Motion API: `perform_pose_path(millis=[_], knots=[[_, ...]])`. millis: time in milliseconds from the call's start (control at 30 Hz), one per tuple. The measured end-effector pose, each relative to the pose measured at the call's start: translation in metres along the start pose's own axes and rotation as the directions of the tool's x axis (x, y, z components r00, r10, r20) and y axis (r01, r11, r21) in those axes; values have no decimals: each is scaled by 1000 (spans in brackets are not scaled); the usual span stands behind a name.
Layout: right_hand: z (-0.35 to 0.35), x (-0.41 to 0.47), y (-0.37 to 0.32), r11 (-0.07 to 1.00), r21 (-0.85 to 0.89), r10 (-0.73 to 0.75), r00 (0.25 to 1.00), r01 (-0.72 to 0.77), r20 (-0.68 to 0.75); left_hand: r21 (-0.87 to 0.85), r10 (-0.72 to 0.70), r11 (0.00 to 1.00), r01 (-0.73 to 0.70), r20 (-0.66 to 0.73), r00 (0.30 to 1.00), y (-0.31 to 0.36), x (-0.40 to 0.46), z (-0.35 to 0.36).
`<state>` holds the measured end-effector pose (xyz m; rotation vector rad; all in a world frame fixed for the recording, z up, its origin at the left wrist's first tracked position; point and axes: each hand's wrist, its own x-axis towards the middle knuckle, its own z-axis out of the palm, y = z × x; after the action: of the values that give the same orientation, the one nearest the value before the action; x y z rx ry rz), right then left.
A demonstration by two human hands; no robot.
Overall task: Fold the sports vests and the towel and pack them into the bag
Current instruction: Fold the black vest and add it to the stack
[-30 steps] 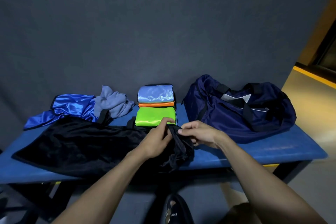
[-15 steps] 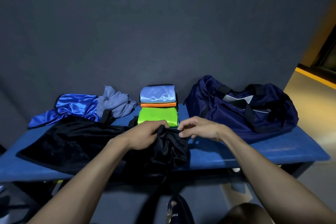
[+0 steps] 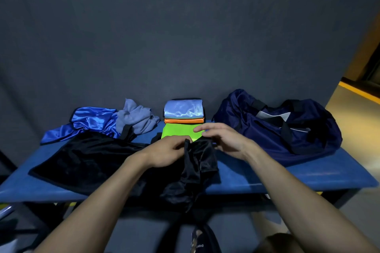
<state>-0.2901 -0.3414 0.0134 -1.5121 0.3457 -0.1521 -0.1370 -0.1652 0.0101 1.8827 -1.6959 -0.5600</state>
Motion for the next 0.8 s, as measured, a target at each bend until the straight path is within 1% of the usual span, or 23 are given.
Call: perform_pose_path(millis=[67,100,133,200,267,367,467,567,600,700,800], knots=[[3,-2,6,1000,25,3,1000,-2,-23,-44,-13,999,11,-59,998,3,2,3],[3,-4,7,1000,-24,0,1000,-1,-29,-67,-19,998,14,-76,997,6,3,5],[1,-7,9,994,-112,-3,999,-1,-39,-78,-22,997,15,-91,996,7,4,7],[-9,-14,11,959,-284,-28,999,16,-40,-53,-16,999,9,-124,992,6,8,11],[-21,-24,10,940,-339,-54,998,37,-41,-29,12,999,-17,-166,986,5,15,17],[-37,-38,11,897,-441,-75,992,23,-102,-49,45,997,-57,-224,974,10,25,25],[-45,-44,11,840,-535,-2,986,-89,-167,-57,27,998,-38,-183,983,15,36,32],[-41,-41,14,738,-650,37,973,-181,-229,-24,-2,1000,-1,-124,992,19,46,39],[-39,-39,17,726,-661,30,969,-188,-243,3,6,1000,-6,-114,993,18,49,43],[-34,-36,30,817,-548,2,951,-179,-308,41,58,998,-53,-109,992,17,53,53],[-32,-33,47,851,-517,-134,911,-95,-389,27,69,997,-66,-134,989,10,58,62]])
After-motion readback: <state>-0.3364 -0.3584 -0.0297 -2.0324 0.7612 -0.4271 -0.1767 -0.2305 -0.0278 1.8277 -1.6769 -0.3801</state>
